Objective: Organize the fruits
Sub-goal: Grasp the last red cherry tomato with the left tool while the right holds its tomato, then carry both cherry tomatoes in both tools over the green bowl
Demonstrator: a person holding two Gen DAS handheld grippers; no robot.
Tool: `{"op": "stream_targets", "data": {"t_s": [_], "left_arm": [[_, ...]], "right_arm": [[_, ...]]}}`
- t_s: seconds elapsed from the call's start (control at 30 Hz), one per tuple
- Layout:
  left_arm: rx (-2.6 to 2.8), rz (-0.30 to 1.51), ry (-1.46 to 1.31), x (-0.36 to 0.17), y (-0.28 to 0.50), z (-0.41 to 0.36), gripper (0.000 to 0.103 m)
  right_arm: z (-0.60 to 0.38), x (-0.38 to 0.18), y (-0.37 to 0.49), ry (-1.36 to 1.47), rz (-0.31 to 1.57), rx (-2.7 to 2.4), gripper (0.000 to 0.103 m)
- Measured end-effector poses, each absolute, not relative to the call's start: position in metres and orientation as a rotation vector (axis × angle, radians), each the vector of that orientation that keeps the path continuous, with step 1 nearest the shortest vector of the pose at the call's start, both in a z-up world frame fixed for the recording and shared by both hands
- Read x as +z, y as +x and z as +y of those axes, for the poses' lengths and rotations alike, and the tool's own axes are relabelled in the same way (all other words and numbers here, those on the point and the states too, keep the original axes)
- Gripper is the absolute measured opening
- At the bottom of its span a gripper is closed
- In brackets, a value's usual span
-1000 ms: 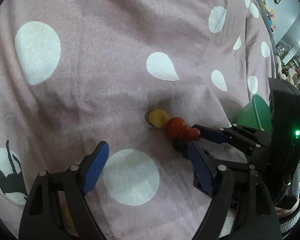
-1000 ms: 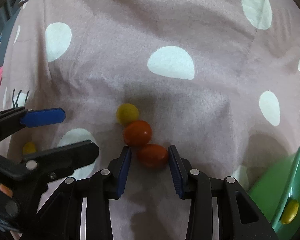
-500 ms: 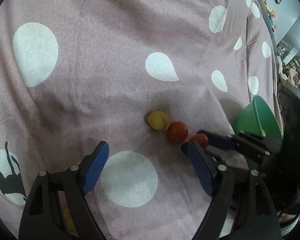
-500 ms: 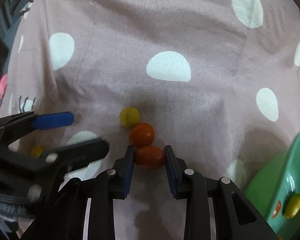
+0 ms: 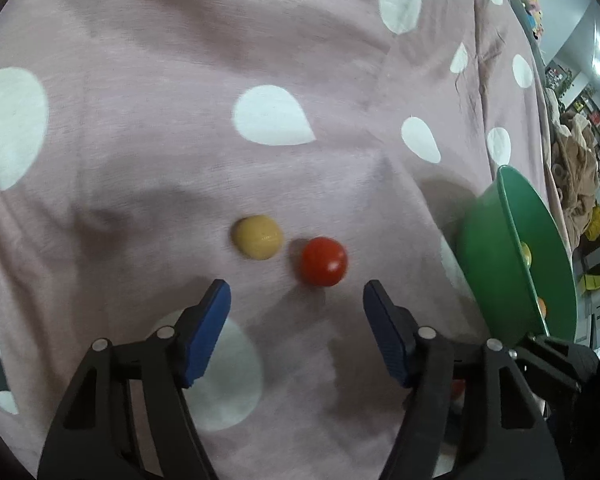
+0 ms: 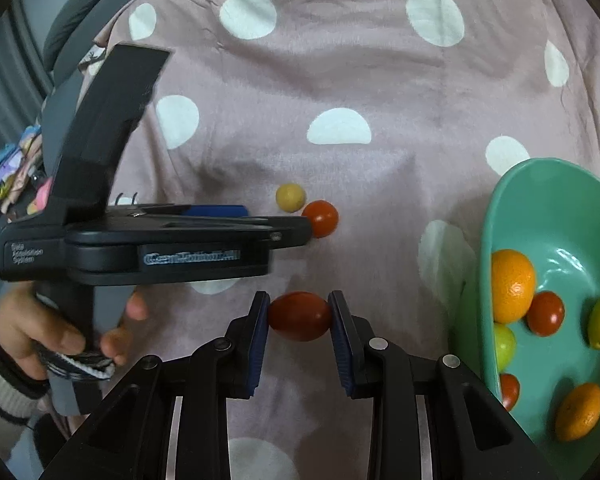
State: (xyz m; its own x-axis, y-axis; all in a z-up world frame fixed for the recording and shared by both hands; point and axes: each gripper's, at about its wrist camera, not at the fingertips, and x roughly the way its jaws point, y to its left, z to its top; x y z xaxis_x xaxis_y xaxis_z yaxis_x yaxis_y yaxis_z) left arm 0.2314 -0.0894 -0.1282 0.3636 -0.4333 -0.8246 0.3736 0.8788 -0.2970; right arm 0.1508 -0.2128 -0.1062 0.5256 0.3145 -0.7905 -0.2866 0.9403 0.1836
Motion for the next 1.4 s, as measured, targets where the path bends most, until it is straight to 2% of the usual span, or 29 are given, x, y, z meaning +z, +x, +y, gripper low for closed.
{"op": "stream_targets", "data": {"t_s": [0.17,0.27,0.43,0.73,1.4], "left_arm": [[-0.539,1.080,-0.017,-0.132,0.237,-0.113,0.066],[-0.530,1.097,-0.010,-0.138,0.245,-0.120,0.059],[-0.513,1.073,0.048,-0.137,0.248,-0.126,0.026],[-0.503,1.067,0.070,-0.127,0.235,-0.112,0.027],[-0.456,0.975,0.160,-0.064,0.125,-0.083,0.027]], "right_arm": [[-0.215,-0.108,0.143,0.030,0.930,0.362,0.032],[-0.216,-0.110,0.143,0.035,0.929,0.370,0.032],[-0.218,-0.107,0.142,0.050,0.920,0.382,0.032],[-0.220,-0.108,0.137,0.059,0.918,0.373,0.032],[-0.246,-0.060,0.079,0.109,0.811,0.330,0.032]]}}
